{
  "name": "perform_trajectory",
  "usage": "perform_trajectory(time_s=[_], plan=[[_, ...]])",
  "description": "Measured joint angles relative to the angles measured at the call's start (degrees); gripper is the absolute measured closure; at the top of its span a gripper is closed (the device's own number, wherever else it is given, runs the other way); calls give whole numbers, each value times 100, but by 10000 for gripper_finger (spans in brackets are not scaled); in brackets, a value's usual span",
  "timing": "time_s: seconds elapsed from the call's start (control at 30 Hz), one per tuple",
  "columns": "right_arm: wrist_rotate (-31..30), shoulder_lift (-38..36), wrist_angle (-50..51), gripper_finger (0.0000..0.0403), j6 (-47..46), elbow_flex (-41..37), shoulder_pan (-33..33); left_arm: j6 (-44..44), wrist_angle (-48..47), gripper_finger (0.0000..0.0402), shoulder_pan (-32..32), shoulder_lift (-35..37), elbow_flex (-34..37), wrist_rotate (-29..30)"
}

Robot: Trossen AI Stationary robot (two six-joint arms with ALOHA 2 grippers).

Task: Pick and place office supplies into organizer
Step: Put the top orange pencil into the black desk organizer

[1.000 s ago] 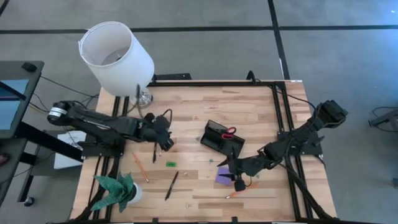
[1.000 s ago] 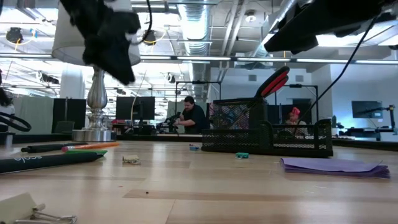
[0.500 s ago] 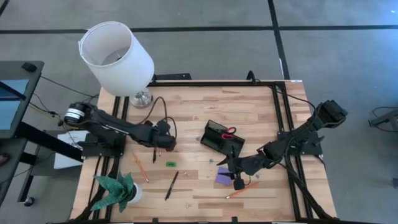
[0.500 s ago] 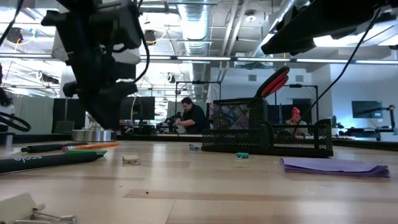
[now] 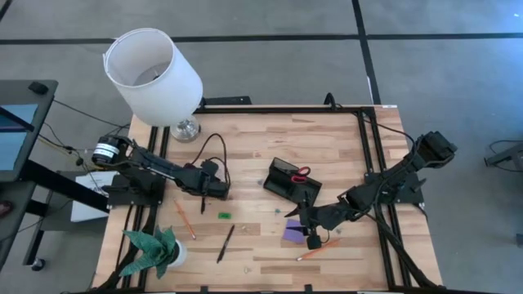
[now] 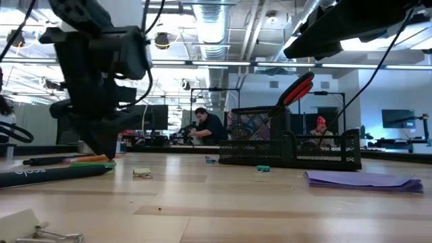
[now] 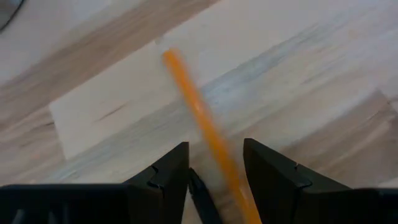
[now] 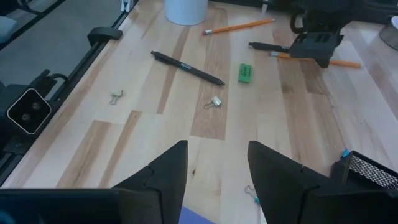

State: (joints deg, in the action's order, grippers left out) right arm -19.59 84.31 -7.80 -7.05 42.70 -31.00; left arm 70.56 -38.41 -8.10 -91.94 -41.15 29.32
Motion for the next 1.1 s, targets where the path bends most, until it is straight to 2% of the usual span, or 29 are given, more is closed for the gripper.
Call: perform_trajectory(time_s=[0.23, 0.5, 0.9, 1.1], plan=[[0, 0, -46, 241, -2, -2, 0, 463, 1304, 257, -33, 39, 635, 302], [0, 0, -109, 243, -1, -2, 0, 737, 1437, 265, -224, 12, 766, 489], [1, 0, -165, 243, -2, -2, 0, 297, 1585, 388, -264, -2, 774, 485], [2, 0, -165, 243, 0, -2, 0, -265, 1745, 397, -267, -7, 785, 590]])
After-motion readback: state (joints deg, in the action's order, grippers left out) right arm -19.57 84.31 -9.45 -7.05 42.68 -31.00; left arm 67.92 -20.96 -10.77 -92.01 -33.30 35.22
